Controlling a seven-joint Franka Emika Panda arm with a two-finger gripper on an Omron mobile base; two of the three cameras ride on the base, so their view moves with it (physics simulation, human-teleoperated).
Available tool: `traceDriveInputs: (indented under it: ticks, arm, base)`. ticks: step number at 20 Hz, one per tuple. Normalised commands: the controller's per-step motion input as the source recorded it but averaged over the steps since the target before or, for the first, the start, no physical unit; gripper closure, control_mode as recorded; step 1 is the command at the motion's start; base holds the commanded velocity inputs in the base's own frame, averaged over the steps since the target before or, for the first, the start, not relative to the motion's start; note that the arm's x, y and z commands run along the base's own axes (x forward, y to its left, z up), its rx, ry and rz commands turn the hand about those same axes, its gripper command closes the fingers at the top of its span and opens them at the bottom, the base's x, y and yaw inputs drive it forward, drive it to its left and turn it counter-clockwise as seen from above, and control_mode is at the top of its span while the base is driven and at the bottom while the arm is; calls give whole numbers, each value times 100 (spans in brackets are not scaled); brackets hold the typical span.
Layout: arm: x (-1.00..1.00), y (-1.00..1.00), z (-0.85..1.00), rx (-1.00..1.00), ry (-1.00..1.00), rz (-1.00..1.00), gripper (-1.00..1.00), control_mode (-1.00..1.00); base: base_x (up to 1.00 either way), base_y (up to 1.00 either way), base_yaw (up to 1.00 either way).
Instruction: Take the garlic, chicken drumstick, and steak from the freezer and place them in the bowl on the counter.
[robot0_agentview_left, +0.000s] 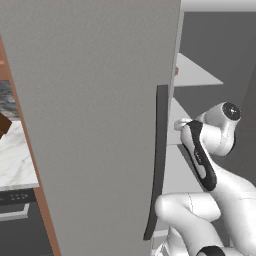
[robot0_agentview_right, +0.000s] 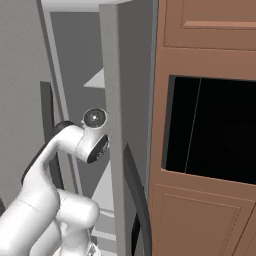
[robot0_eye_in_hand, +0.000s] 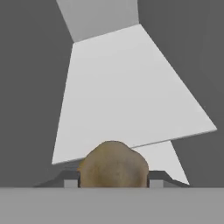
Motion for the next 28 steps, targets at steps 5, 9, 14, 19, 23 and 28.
traceDriveInputs:
  ticks: [5, 9, 14, 19, 23, 28]
  arm:
    - [-91, 0, 100, 0, 6, -1, 100, -100]
    - [-75, 0, 63, 0, 13, 0, 100, 100]
    - [0, 0, 0, 0, 0, 0, 100, 100]
    - [0, 0, 0, 0, 0, 0, 100, 100]
    - [0, 0, 0, 0, 0, 0, 100, 100]
    - [0, 0, 0, 0, 0, 0, 100, 100]
  base:
    - [0, 0, 0]
    - [-25, 0, 0]
    - [-100, 20, 0]
    - [-93, 94, 9]
    - [-10, 100, 15]
    - [16, 100, 4]
